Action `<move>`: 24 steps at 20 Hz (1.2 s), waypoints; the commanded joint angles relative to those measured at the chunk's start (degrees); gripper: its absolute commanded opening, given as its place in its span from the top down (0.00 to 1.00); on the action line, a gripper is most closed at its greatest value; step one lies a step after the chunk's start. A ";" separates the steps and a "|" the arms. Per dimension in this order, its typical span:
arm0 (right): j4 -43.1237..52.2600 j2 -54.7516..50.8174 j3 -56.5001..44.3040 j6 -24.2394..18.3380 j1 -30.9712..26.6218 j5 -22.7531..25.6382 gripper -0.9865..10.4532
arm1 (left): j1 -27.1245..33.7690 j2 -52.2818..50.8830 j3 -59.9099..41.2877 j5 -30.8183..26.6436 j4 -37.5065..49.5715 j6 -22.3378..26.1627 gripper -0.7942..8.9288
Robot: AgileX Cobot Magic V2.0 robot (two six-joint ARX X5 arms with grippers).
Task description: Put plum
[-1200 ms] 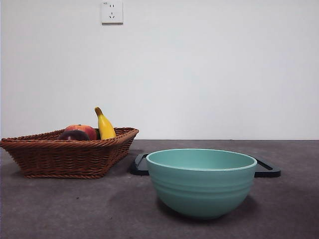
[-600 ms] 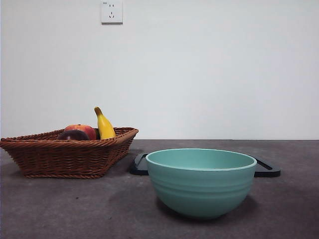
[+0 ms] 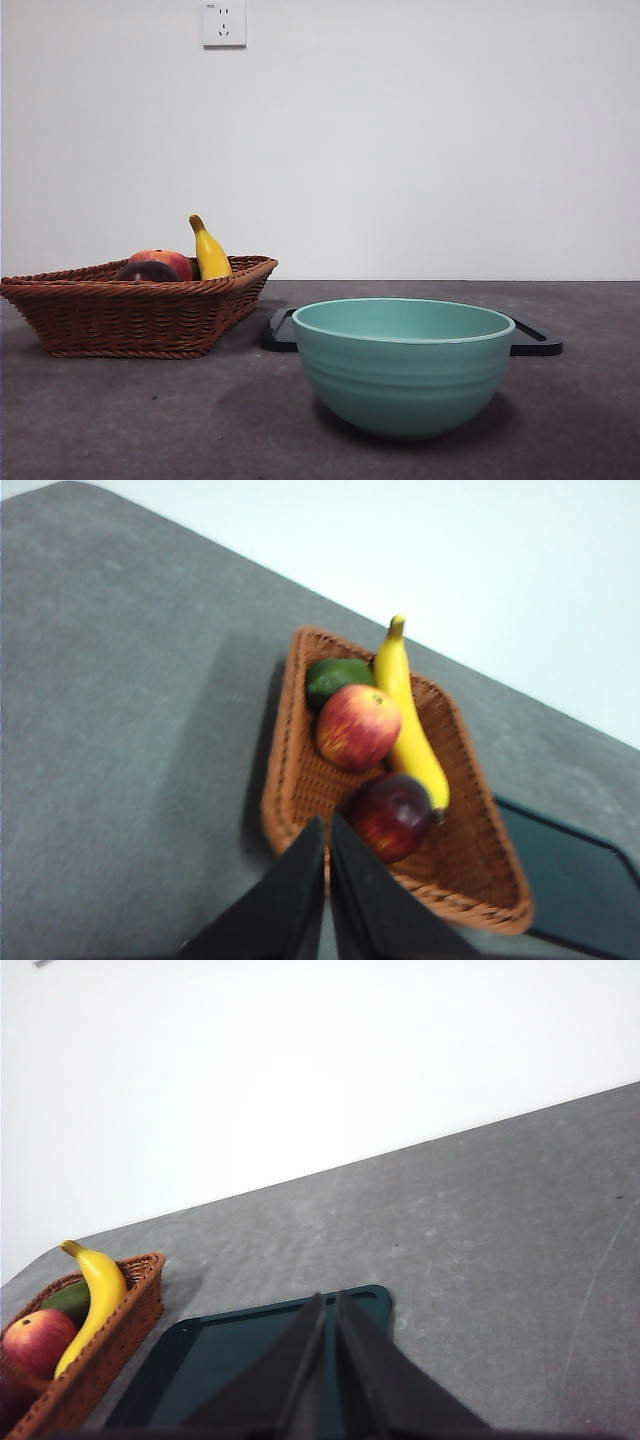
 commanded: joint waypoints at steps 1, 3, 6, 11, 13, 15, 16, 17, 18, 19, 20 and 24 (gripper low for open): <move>-2.45 2.45 4.52 -1.16 0.00 -0.94 0.91 | 0.09 2.14 4.63 1.73 -0.87 2.34 0.91; -5.29 4.79 8.13 -2.80 0.00 -2.21 0.91 | 0.09 4.61 8.00 3.91 -3.02 4.04 0.91; -10.64 9.01 13.73 -5.46 0.00 -6.01 0.91 | 0.04 8.92 12.94 7.32 -7.21 7.63 0.91; -21.62 17.42 22.97 -11.58 0.04 -13.33 0.91 | -0.02 16.22 20.44 13.46 -14.69 14.25 0.91; -25.73 20.94 26.47 -13.99 0.07 -16.04 0.91 | -0.07 18.88 23.02 15.89 -17.38 16.59 0.91; -29.99 24.52 30.18 -16.39 0.11 -18.01 0.91 | -0.11 21.59 25.57 17.94 -20.24 18.80 0.91; -31.76 25.92 31.69 -17.38 0.15 -18.62 0.91 | -0.15 22.67 26.56 18.80 -21.35 19.71 0.91; -33.90 27.61 33.53 -18.49 0.35 -19.37 0.91 | -0.28 23.89 27.69 19.74 -22.71 20.76 0.91; -35.89 29.14 35.17 -19.39 0.61 -19.89 0.91 | -0.48 25.14 28.87 20.63 -24.13 21.84 0.91; -37.51 30.40 36.57 -20.11 0.96 -20.04 0.91 | -0.70 26.21 29.83 21.27 -25.40 22.64 0.91; -39.60 32.06 38.34 -21.20 1.55 -20.13 0.91 | -1.07 27.67 31.19 22.08 -27.08 23.89 0.91; -48.76 38.56 44.35 -25.92 5.68 -20.11 0.91 | -3.54 33.55 37.22 23.69 -34.75 29.00 0.91</move>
